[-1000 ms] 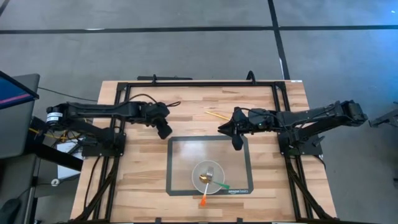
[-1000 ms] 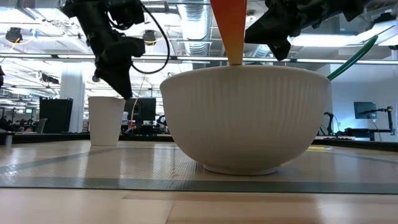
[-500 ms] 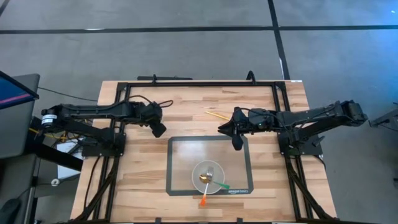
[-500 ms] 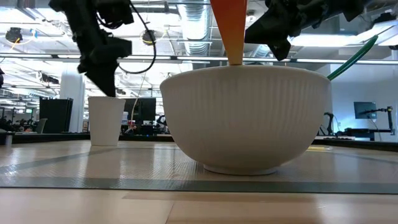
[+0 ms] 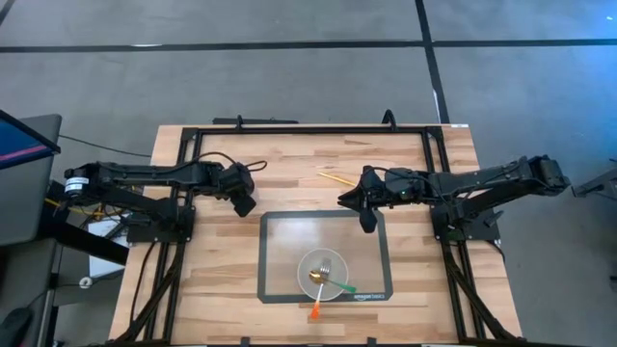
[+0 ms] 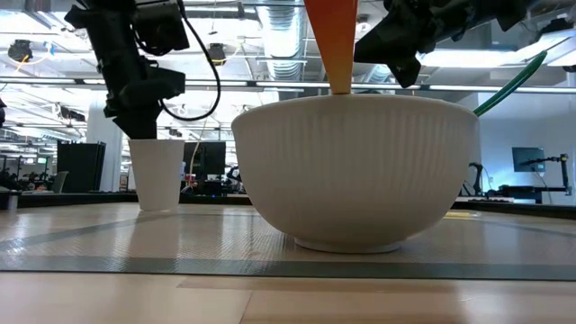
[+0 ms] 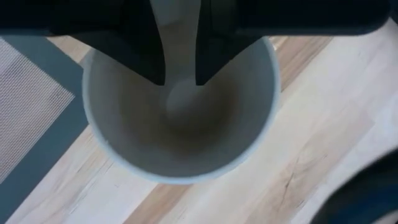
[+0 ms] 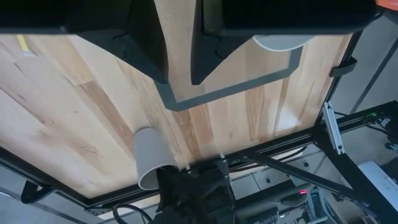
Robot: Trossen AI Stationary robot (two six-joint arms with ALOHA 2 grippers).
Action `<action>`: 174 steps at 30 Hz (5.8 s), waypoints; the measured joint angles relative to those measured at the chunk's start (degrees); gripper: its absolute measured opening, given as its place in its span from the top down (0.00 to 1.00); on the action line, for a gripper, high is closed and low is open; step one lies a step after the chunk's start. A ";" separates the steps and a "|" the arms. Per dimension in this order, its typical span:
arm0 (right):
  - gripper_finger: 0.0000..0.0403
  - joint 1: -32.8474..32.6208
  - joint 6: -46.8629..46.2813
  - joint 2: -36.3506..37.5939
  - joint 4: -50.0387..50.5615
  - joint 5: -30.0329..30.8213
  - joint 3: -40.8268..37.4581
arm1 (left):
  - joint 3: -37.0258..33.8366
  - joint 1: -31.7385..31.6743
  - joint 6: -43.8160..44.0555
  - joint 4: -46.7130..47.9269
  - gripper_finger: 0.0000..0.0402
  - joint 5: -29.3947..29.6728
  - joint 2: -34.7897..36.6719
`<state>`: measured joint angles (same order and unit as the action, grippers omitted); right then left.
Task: Pick & Place Utensil
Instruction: Put the cup on the silicone mat to the top left of the bowl, then put the straw into the cup on the silicone mat
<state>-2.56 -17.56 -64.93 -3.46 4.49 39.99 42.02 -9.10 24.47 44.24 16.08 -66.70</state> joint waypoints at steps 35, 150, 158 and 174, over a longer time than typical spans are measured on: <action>0.84 0.00 0.07 -0.02 -0.02 0.02 0.00 | -0.90 1.69 5.19 -8.18 0.78 -5.59 5.13; 0.81 18.72 -1.98 -43.26 10.26 10.91 14.00 | 5.79 25.37 -7.96 -29.07 0.76 13.47 -2.21; 0.94 17.66 -1.39 -41.46 11.51 10.21 14.93 | 5.79 25.38 -7.96 -29.12 0.76 13.48 -2.21; 0.99 -4.28 14.60 -18.36 -8.16 24.35 14.99 | 5.79 25.40 -7.69 -29.06 0.76 13.45 -1.82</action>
<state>-6.84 -2.96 -83.29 -11.62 28.84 54.98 47.81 16.29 16.78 15.18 29.52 -68.52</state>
